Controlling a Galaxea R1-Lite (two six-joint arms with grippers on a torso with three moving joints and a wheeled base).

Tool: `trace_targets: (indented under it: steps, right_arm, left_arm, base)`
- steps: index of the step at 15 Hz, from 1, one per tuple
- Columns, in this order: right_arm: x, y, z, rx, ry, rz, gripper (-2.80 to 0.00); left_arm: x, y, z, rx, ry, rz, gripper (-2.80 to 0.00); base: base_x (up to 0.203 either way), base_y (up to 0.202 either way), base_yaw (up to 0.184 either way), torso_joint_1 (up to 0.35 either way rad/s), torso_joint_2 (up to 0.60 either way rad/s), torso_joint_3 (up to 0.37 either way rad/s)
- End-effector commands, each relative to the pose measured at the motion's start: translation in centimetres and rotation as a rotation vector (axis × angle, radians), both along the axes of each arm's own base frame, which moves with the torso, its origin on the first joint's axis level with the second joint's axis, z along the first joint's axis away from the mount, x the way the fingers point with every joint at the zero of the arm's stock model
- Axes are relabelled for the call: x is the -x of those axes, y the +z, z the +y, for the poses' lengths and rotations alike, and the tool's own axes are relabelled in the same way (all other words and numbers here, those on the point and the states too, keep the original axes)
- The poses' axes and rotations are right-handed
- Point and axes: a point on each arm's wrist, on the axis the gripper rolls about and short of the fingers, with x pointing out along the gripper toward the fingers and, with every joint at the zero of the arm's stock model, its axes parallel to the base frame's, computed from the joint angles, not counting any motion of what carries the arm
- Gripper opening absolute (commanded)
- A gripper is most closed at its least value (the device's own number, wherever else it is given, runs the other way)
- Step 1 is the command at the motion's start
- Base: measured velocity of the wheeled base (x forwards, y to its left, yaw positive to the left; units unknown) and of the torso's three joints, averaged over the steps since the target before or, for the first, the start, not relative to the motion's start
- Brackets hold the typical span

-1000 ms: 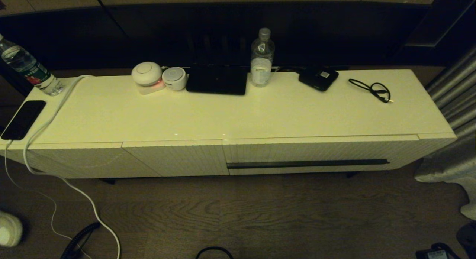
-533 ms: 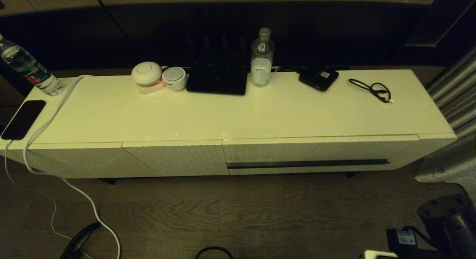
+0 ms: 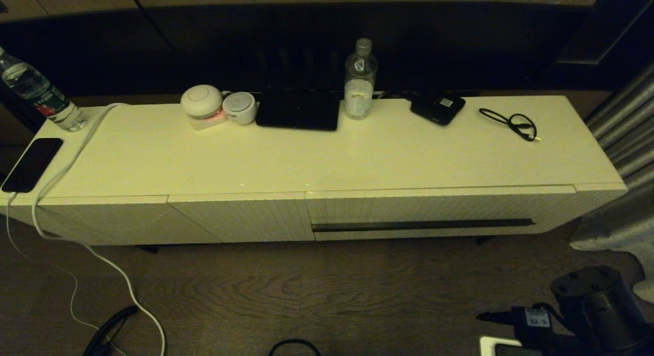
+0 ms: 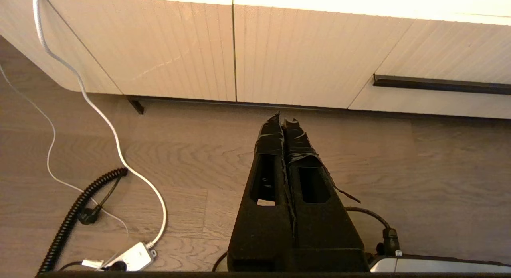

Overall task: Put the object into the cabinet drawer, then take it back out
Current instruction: Open the drawer

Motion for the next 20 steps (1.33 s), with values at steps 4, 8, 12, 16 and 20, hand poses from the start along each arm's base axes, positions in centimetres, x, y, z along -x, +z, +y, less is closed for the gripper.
trace_targets:
  steps: [4,8,12,16,20]
  right_arm:
    - [1.2,1.0,-0.6,0.135,0.02,0.16,0.0]
    - [-1.6,0.8,1.2,0.053,0.07,0.159,0.0]
    - [-3.4,-1.3,2.5,0.012,0.145,0.268,0.0]
    - [-6.7,-1.7,2.5,-0.01,0.092,0.284,0.0]
    - [-8.3,-2.1,1.9,-0.011,0.068,0.276,0.0]
  left_arm:
    - [0.0,0.0,0.0,0.001,0.001,0.0,-2.8]
    - [0.0,0.0,0.0,0.001,0.001,-0.002,-2.8]
    - [0.0,0.0,0.0,0.001,0.001,-0.001,-2.8]
    - [0.0,0.0,0.0,0.001,0.001,0.0,-2.8]
    - [0.0,0.0,0.0,0.001,0.001,-0.001,-2.8]
  base:
    - [0.0,0.0,0.0,0.0,0.0,0.0]
    - [0.0,0.0,0.0,0.0,0.0,0.0]
    - [0.0,0.0,0.0,0.0,0.0,0.0]
    - [0.0,0.0,0.0,0.0,0.0,0.0]
    - [0.0,0.0,0.0,0.0,0.0,0.0]
